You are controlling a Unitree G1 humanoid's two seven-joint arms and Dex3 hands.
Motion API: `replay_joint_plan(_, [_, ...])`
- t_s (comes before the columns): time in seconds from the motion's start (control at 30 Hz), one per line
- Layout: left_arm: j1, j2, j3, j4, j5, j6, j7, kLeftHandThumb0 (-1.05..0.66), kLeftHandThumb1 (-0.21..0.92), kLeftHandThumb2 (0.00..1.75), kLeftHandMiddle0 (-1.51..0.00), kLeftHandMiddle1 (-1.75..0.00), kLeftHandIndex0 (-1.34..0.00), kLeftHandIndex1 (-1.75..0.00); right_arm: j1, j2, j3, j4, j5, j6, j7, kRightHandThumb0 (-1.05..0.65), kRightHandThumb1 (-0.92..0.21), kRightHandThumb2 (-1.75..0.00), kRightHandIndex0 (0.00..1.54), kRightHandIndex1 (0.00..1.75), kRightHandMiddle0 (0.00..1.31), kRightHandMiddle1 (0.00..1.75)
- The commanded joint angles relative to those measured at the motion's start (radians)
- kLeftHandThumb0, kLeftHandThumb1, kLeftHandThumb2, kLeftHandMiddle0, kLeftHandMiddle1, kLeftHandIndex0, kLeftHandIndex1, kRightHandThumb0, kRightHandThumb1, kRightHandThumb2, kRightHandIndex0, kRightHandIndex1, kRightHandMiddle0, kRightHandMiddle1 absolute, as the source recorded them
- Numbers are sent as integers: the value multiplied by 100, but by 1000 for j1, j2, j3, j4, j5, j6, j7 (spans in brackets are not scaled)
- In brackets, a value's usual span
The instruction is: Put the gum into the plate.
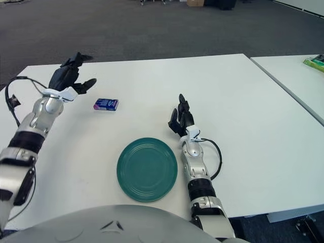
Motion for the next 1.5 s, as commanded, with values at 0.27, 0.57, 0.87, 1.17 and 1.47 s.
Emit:
replay_joint_plan(0.27, [-193,-7,-202,328,136,-45,-17,-105,92,49,-23,-1,-11,-133,100,32,-2,137,1,86,-15,-84,-92,-89,4,0,0,21])
replay_joint_plan(0.57, [-264,-49,-312,500,172,-43,-135,-105,92,36,-17,0,-13,-124,114,34,5,124,-8,87,-27,-84,-92,-88,4,0,0,19])
replay_joint_plan(0.87, [-283,-69,-360,583,177,-59,-169,-105,92,34,-15,0,-11,-115,121,37,3,121,-2,86,-24,-82,-92,-88,4,0,0,17])
replay_joint_plan(1.17, [-257,-111,-354,625,144,-32,-198,-105,92,32,-16,0,-7,-110,120,37,-6,135,10,79,-11,-82,-92,-90,2,0,0,14])
replay_joint_plan(1.47, [-246,-125,-387,642,162,19,-202,-105,92,32,-16,0,-4,-107,111,33,-16,156,9,71,-11,-82,-92,-91,2,0,0,14])
